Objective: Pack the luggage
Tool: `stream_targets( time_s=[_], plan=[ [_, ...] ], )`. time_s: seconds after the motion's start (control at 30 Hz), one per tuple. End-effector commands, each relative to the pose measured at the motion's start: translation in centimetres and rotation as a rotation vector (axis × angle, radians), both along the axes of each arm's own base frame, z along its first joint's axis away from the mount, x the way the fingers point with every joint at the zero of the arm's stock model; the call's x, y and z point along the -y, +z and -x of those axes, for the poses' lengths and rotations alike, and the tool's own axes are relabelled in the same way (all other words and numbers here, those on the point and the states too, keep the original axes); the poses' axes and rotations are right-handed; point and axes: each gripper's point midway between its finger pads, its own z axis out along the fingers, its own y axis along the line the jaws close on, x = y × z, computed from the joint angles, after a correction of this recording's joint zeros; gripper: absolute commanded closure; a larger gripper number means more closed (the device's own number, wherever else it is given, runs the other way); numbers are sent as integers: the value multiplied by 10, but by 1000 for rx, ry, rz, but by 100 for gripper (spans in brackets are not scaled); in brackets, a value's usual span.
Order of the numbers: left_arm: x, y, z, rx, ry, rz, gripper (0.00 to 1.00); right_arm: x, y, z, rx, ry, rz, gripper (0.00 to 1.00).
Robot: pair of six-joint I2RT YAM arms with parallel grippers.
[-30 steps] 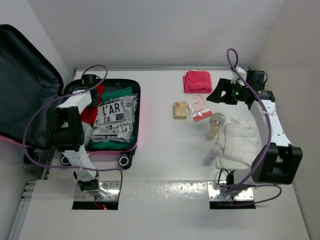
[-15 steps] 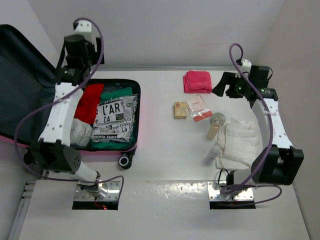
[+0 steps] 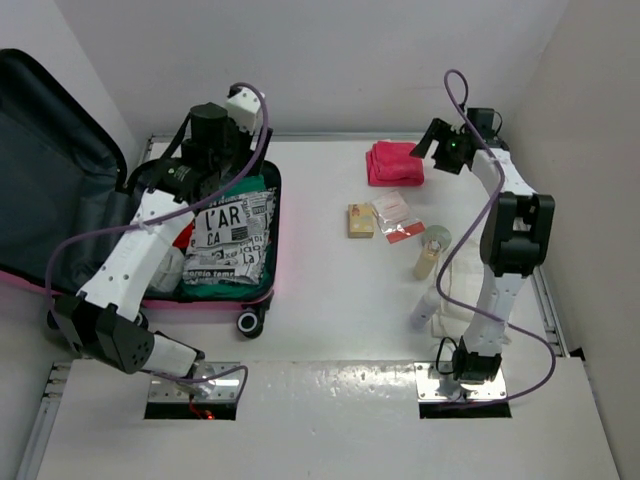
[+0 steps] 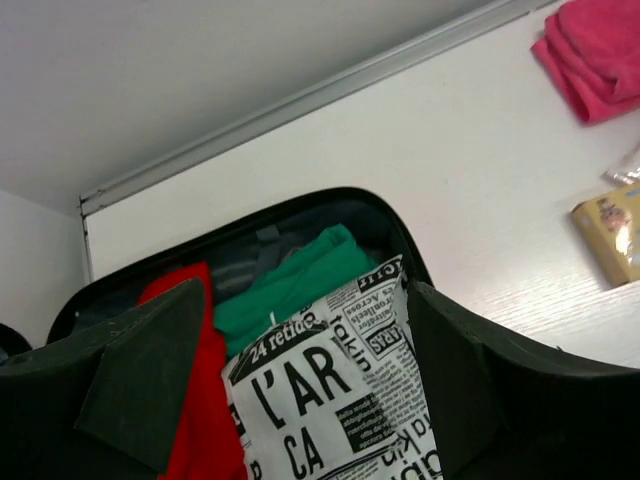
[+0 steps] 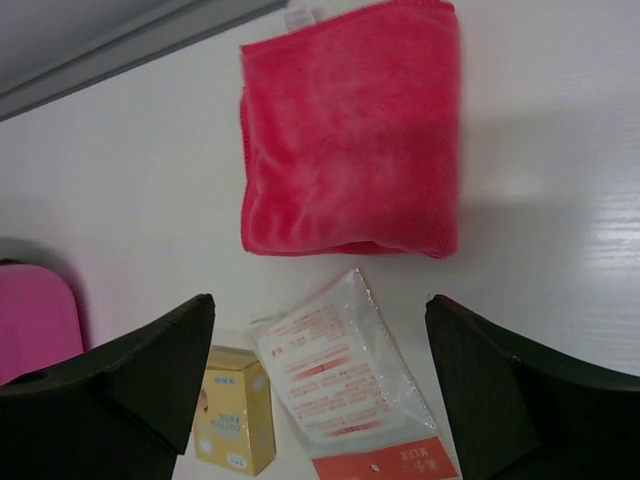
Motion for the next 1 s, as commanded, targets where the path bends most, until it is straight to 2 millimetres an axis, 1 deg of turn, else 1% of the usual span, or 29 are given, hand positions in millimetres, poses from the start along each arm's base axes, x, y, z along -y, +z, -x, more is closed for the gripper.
stream_targets(
  time_s=[0.0,0.03,0.07,0.1,0.13,0.2,0.23,0.3,0.33,0.37,0.4,0.43,0.47,0.53,0.57,0.63,0.67,0.73,0.77,0.8,0.83,0.87,0.93,0.97],
  plan=[
    [-11,39,16,101,18,-40,14,8,19,-34,58,-100,-60,14],
    [-13,39,16,102,31,-44,14,10,20,-39,62,-111,-57,14],
    [-20,41,19,107,57,-63,14,15,5,-41,36,-141,-46,14],
    [-23,39,20,97,67,-70,14,17,0,-44,30,-150,-39,14],
    [-28,40,20,100,89,-88,14,20,-12,-49,15,-157,-31,14],
    [-30,34,20,84,98,-98,14,29,-17,-55,14,-190,8,14],
    [-32,32,22,83,107,-101,14,33,-27,-58,5,-191,34,14],
    [-32,32,23,83,107,-101,14,34,-35,-59,-5,-188,57,14],
    [-32,28,22,74,106,-105,14,34,-46,-59,-23,-185,59,14],
    [-35,29,22,76,115,-117,14,35,-46,-61,-26,-184,60,14],
    [-35,29,22,76,115,-117,14,34,-58,-60,-50,-182,57,14],
    [-35,24,22,66,115,-121,14,34,-63,-60,-60,-182,55,14],
    [-37,24,22,68,119,-137,14,31,-65,-62,-57,-177,51,14],
    [-39,21,22,61,125,-152,14,30,-78,-62,-75,-161,66,14],
    [-39,21,22,61,125,-152,14,26,-80,-65,-67,-154,65,14],
    [-41,19,23,53,134,-159,14,20,-84,-66,-72,-140,48,14],
    [-41,19,23,54,131,-168,14,16,-90,-66,-80,-129,48,14],
    [-43,16,21,46,142,-176,14,11,-94,-66,-89,-116,45,14],
    [-44,16,21,46,151,-178,14,9,-100,-66,-97,-115,49,15],
    [-44,16,21,46,151,-178,14,3,-100,-66,-95,-102,49,17],
    [-44,16,21,46,151,-178,14,0,-106,-64,-107,-93,47,17],
    [-45,16,21,47,148,-187,14,-5,-106,-65,-104,-83,45,18],
    [-47,12,24,39,156,-194,14,-12,-111,-63,-110,-60,42,20],
    [-47,12,24,39,156,-194,14,-17,-109,-64,-105,-52,38,20]
  ],
)
